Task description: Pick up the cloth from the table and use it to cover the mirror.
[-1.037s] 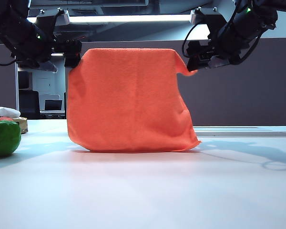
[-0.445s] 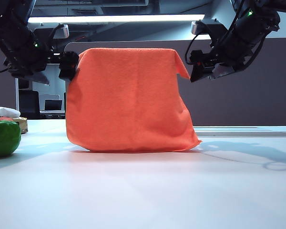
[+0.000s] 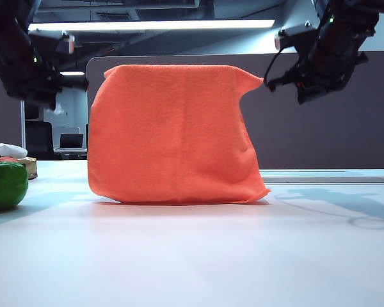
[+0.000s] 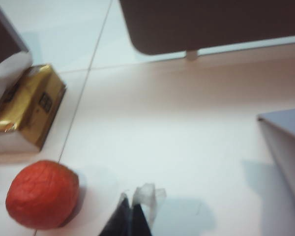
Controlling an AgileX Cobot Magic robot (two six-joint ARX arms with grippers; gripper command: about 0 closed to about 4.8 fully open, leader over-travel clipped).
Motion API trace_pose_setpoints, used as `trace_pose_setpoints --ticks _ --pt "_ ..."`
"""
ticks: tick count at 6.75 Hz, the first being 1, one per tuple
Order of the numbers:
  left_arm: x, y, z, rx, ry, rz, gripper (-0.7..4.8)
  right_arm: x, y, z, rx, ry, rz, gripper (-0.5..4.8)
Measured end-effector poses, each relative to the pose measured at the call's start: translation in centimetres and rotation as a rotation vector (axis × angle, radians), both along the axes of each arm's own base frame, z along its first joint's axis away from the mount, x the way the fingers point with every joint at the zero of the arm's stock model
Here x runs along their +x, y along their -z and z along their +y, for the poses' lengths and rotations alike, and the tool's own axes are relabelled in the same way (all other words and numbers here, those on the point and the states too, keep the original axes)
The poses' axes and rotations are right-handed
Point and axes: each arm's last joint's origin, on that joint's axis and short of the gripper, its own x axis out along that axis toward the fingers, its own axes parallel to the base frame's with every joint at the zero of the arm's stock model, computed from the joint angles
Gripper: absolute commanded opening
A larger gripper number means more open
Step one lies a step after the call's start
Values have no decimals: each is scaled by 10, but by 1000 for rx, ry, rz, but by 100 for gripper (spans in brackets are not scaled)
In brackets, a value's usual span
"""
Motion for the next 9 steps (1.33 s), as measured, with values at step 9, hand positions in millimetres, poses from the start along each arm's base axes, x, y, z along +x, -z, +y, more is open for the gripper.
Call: trace_pose_setpoints --ticks 9 --pt "-89 -54 12 -183 144 -237 -6 -112 -73 -30 167 -40 -325 -7"
